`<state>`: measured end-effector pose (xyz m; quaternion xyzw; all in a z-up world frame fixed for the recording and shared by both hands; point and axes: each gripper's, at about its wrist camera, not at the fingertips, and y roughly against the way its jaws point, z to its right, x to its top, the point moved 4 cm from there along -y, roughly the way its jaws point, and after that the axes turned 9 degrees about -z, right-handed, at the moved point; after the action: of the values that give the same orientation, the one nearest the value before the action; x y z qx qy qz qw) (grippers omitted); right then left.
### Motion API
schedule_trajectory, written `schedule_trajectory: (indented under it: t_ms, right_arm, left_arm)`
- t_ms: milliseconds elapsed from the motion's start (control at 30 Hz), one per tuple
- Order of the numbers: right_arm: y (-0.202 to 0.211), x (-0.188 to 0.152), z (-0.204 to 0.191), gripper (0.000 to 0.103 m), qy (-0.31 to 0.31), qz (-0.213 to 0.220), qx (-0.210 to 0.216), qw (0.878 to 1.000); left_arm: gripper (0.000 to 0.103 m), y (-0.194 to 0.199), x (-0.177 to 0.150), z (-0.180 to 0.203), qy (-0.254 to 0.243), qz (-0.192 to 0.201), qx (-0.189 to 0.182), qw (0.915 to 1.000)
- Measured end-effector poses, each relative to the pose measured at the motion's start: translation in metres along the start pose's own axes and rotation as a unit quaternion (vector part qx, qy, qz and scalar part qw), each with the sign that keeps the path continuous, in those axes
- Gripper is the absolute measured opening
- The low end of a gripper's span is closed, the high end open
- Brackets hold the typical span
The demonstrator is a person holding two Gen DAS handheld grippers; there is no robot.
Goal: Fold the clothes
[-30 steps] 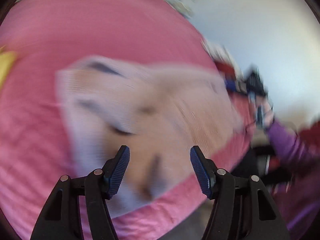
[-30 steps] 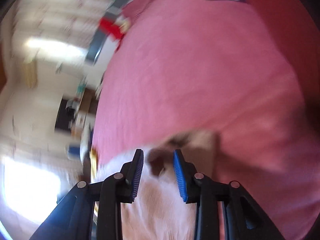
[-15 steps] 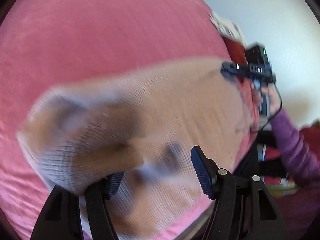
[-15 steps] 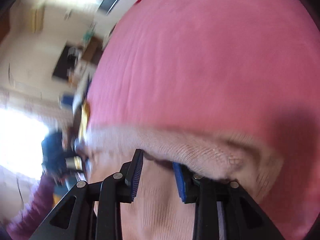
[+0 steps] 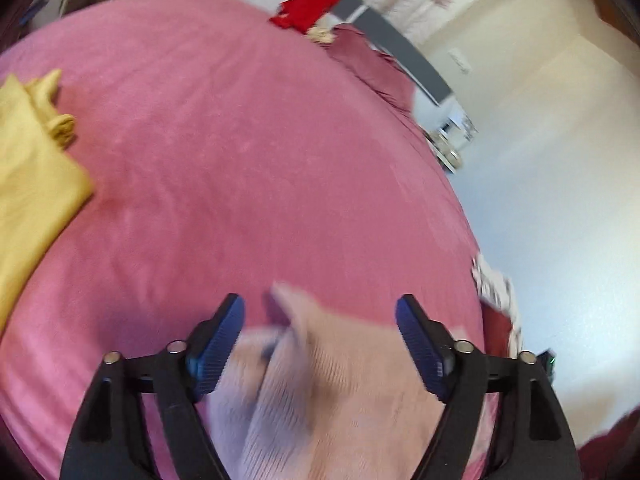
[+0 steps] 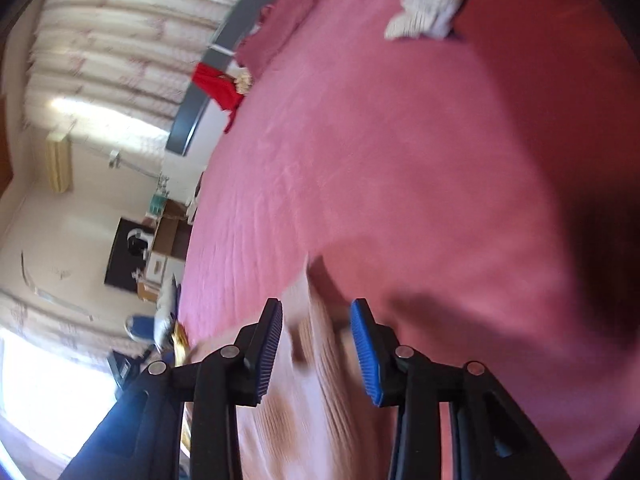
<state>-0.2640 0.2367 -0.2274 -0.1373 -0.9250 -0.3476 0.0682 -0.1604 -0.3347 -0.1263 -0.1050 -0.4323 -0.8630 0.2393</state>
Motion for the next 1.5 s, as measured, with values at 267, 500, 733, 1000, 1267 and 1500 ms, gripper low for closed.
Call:
schedule_trajectory:
  t_ms: [267, 500, 733, 1000, 1267, 1500]
  right_arm:
    - [0.044, -0.091, -0.011, 0.041, 0.135, -0.06, -0.053, 0.988]
    - [0.005, -0.105, -0.03, 0.039, 0.143, -0.081, -0.102, 0.981]
    - [0.016, -0.114, -0.028, 0.01, 0.133, -0.061, -0.104, 0.984]
    - [0.02, -0.117, -0.038, 0.028, 0.15, -0.054, -0.044, 0.986]
    - [0.004, -0.111, -0.025, 0.006, 0.107, -0.096, -0.059, 0.988]
    - [0.026, -0.11, -0.036, 0.005, 0.085, -0.065, 0.051, 0.993]
  left_arm:
    - [0.08, 0.01, -0.108, -0.006, -0.075, -0.12, 0.013, 0.9898]
    - [0.08, -0.002, -0.155, 0.001, -0.12, -0.139, 0.075, 0.9802]
    - [0.08, 0.002, -0.15, 0.008, -0.128, -0.123, 0.089, 0.9801]
    - [0.08, 0.016, -0.138, 0.002, -0.1, -0.091, 0.045, 0.9898]
    - [0.023, -0.007, -0.129, 0.003, -0.13, -0.116, 0.11, 0.9785]
    - [0.017, 0.034, -0.124, 0.004, -0.109, -0.088, 0.007, 0.9902]
